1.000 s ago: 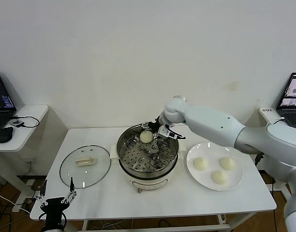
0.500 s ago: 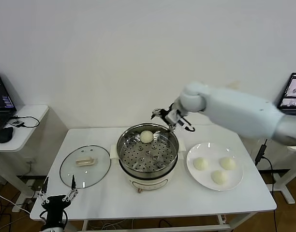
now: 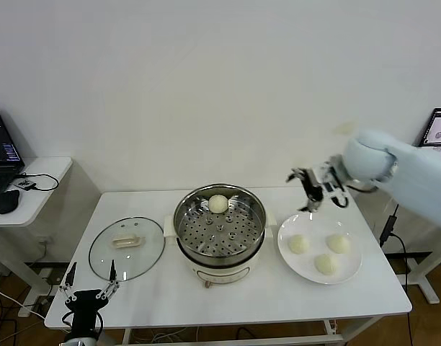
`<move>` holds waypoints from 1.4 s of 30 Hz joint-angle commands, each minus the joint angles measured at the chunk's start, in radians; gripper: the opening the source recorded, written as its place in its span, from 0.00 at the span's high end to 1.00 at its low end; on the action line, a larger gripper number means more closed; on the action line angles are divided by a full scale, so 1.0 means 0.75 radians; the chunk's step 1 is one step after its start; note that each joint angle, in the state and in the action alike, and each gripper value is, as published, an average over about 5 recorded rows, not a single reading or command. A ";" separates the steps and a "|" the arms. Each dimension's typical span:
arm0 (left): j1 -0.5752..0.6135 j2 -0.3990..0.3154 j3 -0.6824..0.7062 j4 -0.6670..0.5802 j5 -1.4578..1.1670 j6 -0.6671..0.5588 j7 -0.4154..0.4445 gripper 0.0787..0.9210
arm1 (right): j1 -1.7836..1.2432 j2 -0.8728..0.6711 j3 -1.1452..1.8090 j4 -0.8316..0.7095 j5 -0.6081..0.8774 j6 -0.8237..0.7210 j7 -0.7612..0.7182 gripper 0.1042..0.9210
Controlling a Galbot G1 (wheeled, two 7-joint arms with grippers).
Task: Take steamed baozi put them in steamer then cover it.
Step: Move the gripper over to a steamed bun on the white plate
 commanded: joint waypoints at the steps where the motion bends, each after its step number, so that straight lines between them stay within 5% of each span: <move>1: -0.001 0.002 -0.005 -0.003 0.005 0.009 0.002 0.12 | -0.458 -0.167 0.311 -0.027 -0.131 -0.086 -0.036 0.12; 24: 0.023 -0.004 -0.042 -0.004 0.015 0.011 0.005 0.12 | -0.528 0.305 0.295 -0.433 -0.260 -0.017 -0.068 0.12; 42: 0.019 -0.003 -0.048 0.010 0.007 0.008 0.003 0.12 | -0.537 0.443 0.293 -0.596 -0.347 -0.005 -0.069 0.12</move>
